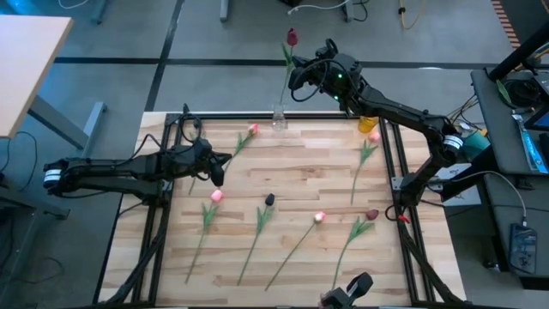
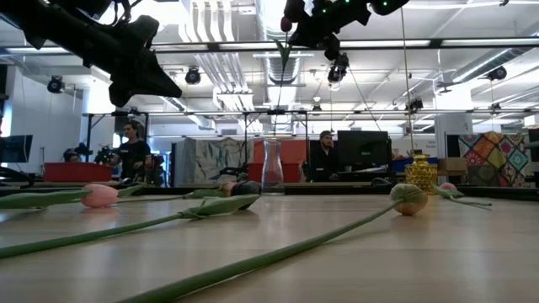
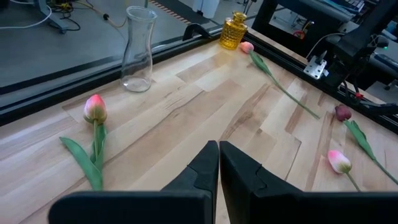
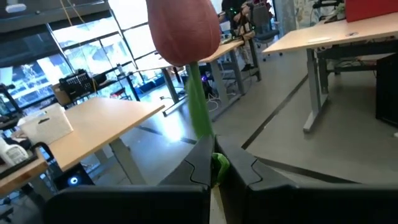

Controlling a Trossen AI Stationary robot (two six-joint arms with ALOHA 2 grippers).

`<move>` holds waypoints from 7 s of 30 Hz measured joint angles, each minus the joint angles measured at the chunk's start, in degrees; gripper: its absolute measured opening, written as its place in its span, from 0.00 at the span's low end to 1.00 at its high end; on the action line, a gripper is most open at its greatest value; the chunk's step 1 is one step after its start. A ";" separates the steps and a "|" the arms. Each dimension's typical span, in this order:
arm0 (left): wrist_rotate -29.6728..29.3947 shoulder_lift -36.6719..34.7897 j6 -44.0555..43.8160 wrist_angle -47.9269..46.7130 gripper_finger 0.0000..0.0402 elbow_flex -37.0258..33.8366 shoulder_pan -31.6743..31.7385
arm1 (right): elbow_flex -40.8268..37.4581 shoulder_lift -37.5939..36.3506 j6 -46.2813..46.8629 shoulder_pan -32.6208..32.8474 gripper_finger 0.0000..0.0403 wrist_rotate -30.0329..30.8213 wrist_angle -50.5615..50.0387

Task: Sort flowers into vase by color
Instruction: Put the top red tulip into the crystal vase, then put the top left pink tulip into the yellow crystal vase

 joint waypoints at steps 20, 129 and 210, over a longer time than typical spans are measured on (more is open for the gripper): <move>0.00 0.01 0.02 -0.02 0.00 0.00 0.00 | 0.00 1.97 -2.09 0.00 0.02 -0.02 0.58; 0.09 0.24 0.00 1.02 0.00 0.48 -0.02 | 31.60 12.66 -18.23 0.68 0.23 -7.96 -57.39; 6.67 52.47 -0.69 -19.20 0.39 25.52 22.03 | -17.22 -23.66 -13.52 -2.43 0.02 -28.52 -37.98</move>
